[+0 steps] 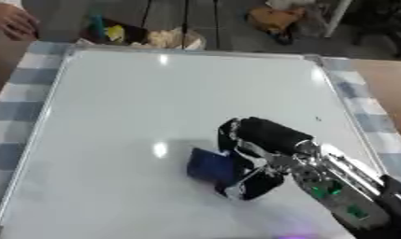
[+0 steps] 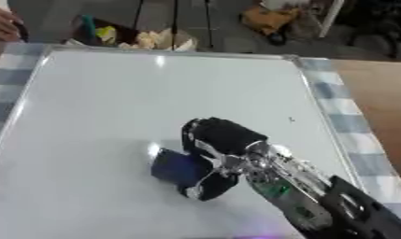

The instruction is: Wipe the whiteboard clean with a brush.

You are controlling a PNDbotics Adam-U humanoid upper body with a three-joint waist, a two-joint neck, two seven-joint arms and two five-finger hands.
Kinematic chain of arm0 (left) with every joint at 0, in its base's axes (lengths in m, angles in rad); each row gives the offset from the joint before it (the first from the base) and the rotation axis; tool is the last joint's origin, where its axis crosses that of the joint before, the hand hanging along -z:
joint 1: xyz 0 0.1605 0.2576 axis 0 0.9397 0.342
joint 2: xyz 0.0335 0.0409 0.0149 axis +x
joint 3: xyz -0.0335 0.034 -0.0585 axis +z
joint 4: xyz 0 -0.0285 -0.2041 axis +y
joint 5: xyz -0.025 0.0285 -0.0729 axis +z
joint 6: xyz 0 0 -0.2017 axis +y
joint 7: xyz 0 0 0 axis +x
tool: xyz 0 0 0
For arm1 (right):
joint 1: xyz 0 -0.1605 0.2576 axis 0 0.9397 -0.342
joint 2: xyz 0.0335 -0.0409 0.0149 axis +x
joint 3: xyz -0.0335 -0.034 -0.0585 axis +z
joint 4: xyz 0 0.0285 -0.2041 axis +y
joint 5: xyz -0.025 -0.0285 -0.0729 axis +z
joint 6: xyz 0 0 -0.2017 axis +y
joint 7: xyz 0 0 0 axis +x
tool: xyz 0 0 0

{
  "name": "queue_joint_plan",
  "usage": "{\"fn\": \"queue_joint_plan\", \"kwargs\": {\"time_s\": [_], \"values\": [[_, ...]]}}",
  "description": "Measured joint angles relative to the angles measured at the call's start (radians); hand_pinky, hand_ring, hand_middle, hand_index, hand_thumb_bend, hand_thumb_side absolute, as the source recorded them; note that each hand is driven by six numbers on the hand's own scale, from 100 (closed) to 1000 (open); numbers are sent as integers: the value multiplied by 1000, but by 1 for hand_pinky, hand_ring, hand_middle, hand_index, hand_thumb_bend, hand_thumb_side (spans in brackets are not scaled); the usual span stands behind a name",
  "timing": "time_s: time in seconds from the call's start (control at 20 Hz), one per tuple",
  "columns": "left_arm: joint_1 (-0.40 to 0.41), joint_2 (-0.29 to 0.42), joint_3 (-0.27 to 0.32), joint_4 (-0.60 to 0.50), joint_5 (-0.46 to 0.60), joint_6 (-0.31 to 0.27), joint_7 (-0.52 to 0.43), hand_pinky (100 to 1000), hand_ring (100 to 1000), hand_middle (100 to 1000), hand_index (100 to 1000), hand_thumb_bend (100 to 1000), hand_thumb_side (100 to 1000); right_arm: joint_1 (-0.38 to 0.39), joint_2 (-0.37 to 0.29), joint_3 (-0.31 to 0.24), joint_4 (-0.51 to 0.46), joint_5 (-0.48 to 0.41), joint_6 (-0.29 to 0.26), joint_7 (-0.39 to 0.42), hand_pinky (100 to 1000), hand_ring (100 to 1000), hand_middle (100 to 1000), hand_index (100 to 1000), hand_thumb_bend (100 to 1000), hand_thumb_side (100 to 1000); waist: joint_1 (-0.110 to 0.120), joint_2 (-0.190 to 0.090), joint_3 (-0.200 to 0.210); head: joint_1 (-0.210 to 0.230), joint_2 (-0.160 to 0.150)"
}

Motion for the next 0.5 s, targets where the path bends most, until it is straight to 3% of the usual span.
{"fn": "queue_joint_plan", "kwargs": {"time_s": [0.5], "values": [[0,0,0,0,0,2,-6,370,706,570,502,145,965,-7,11,0,18,-12,2,-21,565,604,564,107,412,173,-2,4,6,0,0]]}}
